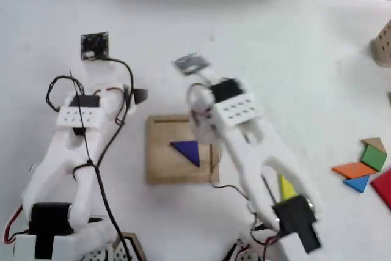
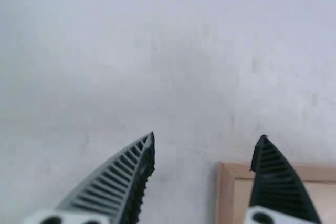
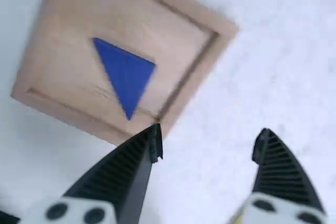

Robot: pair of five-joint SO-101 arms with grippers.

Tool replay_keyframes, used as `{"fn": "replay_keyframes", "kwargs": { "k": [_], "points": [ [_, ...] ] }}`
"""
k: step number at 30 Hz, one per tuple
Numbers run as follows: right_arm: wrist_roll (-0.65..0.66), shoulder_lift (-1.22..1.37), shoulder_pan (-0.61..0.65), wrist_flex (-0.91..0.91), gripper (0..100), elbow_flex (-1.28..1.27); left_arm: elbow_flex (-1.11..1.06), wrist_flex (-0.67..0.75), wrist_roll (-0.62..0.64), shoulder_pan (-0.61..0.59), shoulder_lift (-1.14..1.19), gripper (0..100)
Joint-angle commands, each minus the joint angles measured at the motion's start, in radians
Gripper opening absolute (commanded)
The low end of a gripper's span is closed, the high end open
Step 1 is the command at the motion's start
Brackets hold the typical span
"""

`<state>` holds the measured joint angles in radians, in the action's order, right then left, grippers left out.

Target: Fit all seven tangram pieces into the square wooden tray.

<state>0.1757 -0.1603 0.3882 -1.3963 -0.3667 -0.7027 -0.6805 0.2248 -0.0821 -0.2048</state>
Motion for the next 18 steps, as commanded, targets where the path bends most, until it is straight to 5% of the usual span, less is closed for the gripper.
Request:
{"fn": "replay_keyframes", "kwargs": {
  "k": [1, 3, 6, 11, 18],
  "points": [
    [0.020, -0.119, -0.171, 0.113, 11.5, -0.147, 0.005, -0.002, -0.032, 0.065, -0.012, 29],
    [0.020, -0.137, -0.209, 0.193, 1.4, -0.250, 0.006, -0.035, -0.043, 0.094, -0.012, 29],
    [0.020, -0.159, -0.272, 0.300, 4.5, -0.367, 0.006, -0.080, -0.043, 0.148, -0.035, 26],
    [0.020, -0.199, -0.397, 0.430, 2.0, -0.456, -0.091, -0.081, -0.052, 0.266, -0.165, 1],
    [-0.032, -0.199, -0.418, 0.437, 2.3, -0.457, -0.327, 0.037, -0.203, 0.518, -0.374, 3]
  ]
}}
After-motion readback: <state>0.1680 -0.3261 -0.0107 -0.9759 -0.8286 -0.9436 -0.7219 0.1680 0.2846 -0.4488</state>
